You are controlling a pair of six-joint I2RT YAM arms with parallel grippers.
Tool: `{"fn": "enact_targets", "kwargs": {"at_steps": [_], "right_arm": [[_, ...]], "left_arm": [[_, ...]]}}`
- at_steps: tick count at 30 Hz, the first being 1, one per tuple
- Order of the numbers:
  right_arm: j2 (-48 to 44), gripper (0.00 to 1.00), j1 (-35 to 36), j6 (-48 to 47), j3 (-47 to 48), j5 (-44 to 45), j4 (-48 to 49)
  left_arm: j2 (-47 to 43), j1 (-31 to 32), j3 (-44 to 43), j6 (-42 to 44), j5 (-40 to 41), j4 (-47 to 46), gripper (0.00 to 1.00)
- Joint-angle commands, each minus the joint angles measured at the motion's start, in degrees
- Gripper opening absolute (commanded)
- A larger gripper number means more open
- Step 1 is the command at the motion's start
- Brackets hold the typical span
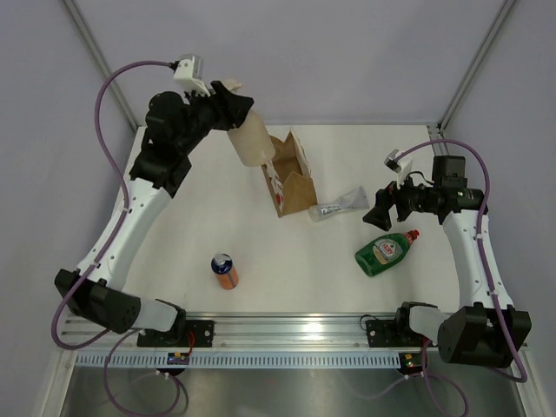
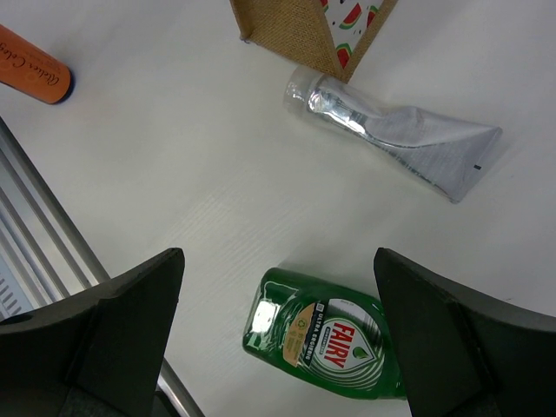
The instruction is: Place the personal care products into the canvas bag
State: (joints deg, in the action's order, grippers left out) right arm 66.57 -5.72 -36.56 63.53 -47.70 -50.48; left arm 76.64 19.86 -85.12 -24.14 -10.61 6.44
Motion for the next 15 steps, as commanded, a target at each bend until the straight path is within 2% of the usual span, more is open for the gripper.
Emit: {"fn": "enact_targets", "kwargs": {"at_steps": [1,6,10,15], "right_arm": [[-1.2,1.0,-0.3,0.9,-0.2,-2.0,0.9],[-2.0,1.0,-0.4,1.5,0.2,-2.0,1.1],[-3.8,1.0,-0.8,1.3,-1.4,-1.3,1.8],[-4.8,1.0,-1.0,1.2,-3.3,-1.0,2.5]], "left_arm": [[5.5,4.0,-10.1,-2.0,0.8,-8.9,0.0],[17.4,6.2,-21.0,3.6,2.8,-1.7,0.0],[19.7,6.4,-23.9,8.8,5.8,1.3,0.0],[21.7,6.4,-25.8,11.6,4.5,2.4,0.0]]}}
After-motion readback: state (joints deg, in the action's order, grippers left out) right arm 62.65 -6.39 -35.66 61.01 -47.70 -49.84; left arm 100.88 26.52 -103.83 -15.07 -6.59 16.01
